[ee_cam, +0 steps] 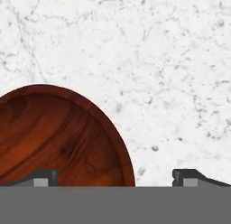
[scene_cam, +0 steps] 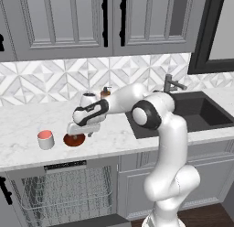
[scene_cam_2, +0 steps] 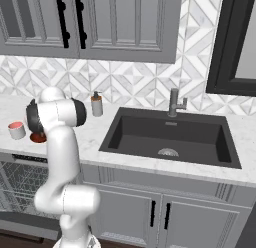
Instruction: Pick up the cup and bowl from the counter, place them in the dishwasher, and close the dishwasher door.
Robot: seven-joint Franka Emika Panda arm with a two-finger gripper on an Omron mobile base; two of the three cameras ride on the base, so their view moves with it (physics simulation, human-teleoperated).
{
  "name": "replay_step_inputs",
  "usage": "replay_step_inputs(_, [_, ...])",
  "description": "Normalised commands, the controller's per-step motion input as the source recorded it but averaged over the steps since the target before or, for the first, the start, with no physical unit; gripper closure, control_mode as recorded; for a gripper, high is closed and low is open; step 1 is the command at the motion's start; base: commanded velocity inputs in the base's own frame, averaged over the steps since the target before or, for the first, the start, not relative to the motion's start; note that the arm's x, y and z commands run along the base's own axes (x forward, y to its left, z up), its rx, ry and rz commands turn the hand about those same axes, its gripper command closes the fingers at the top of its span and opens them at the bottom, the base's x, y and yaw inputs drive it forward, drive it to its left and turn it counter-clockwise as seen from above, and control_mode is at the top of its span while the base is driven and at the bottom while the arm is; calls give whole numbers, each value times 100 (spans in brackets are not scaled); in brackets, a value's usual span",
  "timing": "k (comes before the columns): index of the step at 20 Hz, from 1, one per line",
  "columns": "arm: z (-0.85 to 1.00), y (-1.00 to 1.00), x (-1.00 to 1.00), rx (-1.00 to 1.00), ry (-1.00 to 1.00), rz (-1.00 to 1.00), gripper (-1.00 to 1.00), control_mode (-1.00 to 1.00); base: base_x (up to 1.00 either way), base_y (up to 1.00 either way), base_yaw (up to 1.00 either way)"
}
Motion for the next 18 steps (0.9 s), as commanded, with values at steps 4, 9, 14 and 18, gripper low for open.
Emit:
replay_step_inputs(4, [-17, 0, 1, 0, 1, 0, -100, -100, 0, 0, 0])
replay_step_inputs(9, [-24, 6, 3, 0, 7, 0, -100, -100, 0, 0, 0])
replay_step_inputs(14, [-17, 8, 3, 0, 10, 3, 100, -100, 0, 0, 0])
replay_step_inputs(18, [0, 4, 0, 0, 3, 1, 100, -100, 0, 0, 0])
